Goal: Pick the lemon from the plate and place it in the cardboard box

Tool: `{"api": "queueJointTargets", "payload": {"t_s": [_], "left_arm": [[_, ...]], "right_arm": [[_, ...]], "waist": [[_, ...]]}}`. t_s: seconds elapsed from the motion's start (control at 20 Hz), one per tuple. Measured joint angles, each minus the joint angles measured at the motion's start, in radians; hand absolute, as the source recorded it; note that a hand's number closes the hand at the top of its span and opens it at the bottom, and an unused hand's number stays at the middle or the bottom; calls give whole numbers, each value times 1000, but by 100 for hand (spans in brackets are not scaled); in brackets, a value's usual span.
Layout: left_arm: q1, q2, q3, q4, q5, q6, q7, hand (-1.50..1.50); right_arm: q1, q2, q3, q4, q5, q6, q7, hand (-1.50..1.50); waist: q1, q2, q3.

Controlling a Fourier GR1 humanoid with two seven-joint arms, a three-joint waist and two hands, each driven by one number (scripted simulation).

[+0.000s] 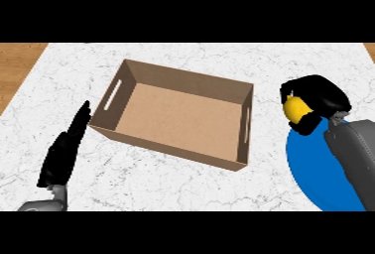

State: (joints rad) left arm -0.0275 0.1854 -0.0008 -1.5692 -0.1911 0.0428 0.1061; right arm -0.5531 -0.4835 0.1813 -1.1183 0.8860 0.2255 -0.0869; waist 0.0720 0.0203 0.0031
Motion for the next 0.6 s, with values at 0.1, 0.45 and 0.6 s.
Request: {"api": "queueJointTargets", "payload": {"t_s": [0.1, 0.45, 0.6], "left_arm": [[-2, 1, 3, 12, 0, -1, -13, 0], [-4, 8, 26, 26, 3, 1, -13, 0], [2, 10, 30, 23, 2, 2, -9, 0]], "right_arm": [[-48, -19, 13, 44, 6, -30, -118, 150], [-217, -11, -52, 250, -66, -74, -430, 150], [-264, 16, -108, 267, -169, -9, -527, 150]], "waist": [[-2, 1, 0], [-25, -7, -1], [-35, -12, -2]]}}
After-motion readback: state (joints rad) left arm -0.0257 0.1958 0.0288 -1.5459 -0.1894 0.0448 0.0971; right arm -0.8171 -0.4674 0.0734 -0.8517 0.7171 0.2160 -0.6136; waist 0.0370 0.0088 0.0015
